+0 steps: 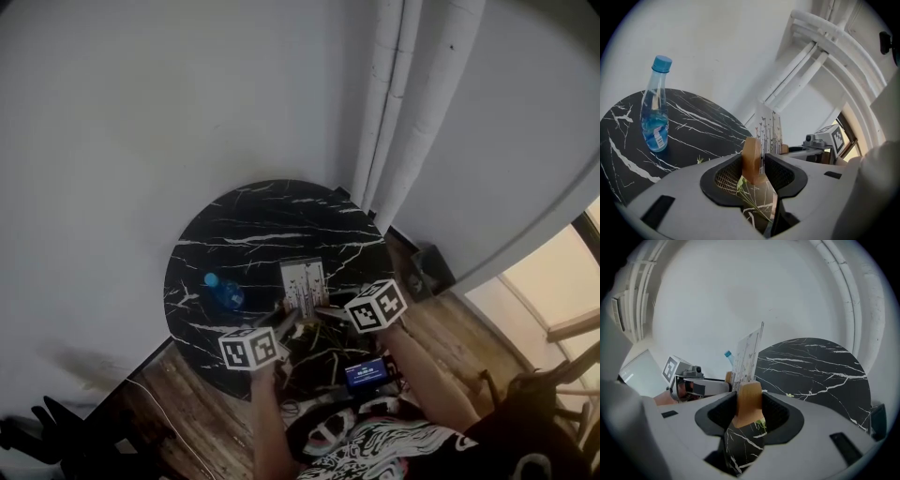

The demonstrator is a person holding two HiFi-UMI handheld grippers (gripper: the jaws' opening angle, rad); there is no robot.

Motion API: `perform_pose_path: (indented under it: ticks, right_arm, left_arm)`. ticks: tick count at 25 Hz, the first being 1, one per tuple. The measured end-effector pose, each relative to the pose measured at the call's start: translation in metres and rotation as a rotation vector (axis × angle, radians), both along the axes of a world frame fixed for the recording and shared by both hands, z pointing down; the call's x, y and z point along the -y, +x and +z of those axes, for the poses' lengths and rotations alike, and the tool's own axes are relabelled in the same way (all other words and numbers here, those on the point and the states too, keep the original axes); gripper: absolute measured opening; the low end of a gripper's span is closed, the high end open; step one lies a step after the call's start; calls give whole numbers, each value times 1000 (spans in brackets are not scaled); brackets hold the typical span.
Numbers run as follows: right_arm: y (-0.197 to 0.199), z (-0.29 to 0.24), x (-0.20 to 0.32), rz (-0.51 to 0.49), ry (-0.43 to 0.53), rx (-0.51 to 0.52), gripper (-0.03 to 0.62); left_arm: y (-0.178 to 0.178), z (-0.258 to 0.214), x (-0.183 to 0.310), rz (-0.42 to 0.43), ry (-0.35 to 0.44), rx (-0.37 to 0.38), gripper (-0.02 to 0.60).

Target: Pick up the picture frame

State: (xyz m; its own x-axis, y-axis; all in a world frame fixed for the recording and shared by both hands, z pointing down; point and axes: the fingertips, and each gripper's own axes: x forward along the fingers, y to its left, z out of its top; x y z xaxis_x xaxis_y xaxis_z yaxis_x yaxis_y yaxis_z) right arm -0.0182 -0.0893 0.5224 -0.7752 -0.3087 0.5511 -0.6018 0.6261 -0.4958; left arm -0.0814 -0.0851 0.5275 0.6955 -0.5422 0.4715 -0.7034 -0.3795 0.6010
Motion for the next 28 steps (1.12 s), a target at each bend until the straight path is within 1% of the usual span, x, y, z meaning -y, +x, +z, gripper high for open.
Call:
perform_pose_path:
  ticks: [15, 28]
  right_arm:
    - [1, 2, 0, 8, -10, 6, 170]
    - [1, 7, 2, 10, -31, 2, 171]
  left_arm:
    - [1, 2, 1, 6, 3, 4, 161]
    - [0, 8, 3, 9, -24, -13, 161]
